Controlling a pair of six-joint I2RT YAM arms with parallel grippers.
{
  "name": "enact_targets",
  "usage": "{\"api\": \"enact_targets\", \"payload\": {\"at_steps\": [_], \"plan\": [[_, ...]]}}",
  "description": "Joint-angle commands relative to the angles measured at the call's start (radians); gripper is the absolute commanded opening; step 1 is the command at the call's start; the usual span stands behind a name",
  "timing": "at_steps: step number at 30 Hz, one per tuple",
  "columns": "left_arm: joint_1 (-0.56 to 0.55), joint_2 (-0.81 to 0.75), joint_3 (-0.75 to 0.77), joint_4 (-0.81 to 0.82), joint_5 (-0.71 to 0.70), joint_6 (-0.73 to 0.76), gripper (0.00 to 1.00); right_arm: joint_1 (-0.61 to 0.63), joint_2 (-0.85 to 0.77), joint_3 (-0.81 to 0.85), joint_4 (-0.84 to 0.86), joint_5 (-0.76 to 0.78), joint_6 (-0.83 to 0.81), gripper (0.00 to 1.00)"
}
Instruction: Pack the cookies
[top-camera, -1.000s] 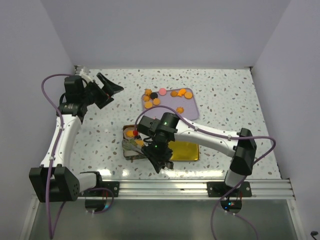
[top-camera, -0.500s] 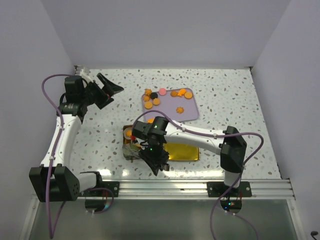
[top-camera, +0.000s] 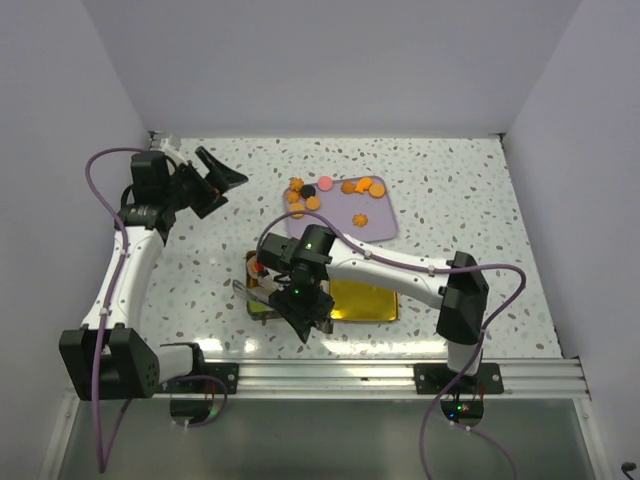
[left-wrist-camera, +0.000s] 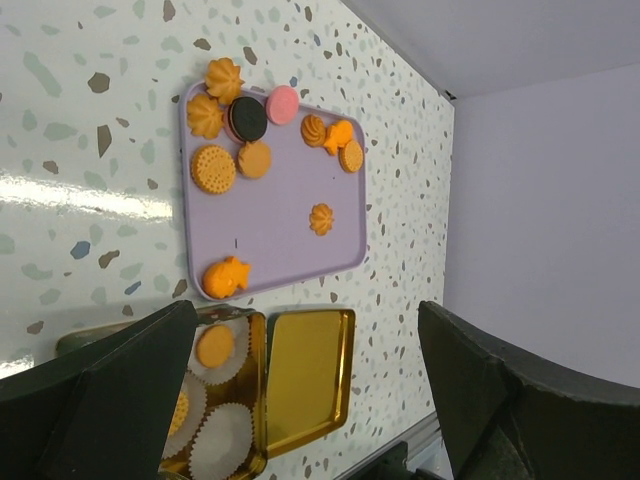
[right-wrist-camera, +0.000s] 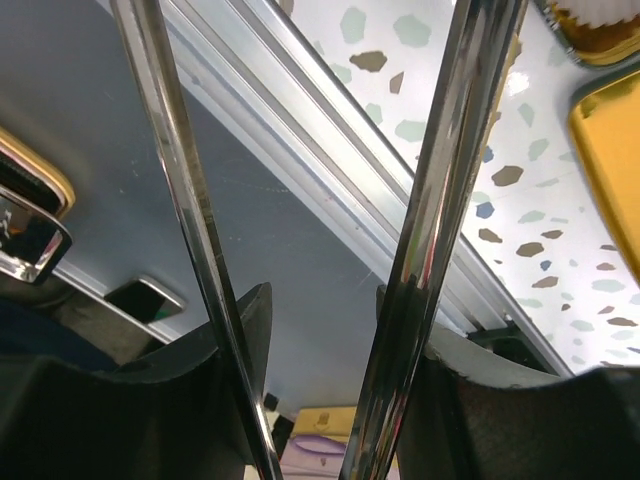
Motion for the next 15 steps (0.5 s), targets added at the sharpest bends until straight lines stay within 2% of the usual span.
{"api": "enact_targets", "payload": {"at_steps": [1,5,10,15], "plan": [[0.005,0.014,0.04,0.015,0.005,0.025,0.98,-0.022,-0.002,0.097,-0.056,0.051,0.001,0.49],[0.005,0.028,0.062,0.021,0.013,0.02,0.98,-0.129,-0.018,0.14,-0.097,0.079,0.009,0.47],[0.005,0.039,0.059,0.043,0.034,0.002,0.98,-0.276,-0.019,0.178,-0.129,0.201,-0.012,0.47],[0.004,0.042,0.023,0.085,0.06,-0.021,0.98,-0.382,0.086,0.283,-0.198,0.314,-0.067,0.47]]}}
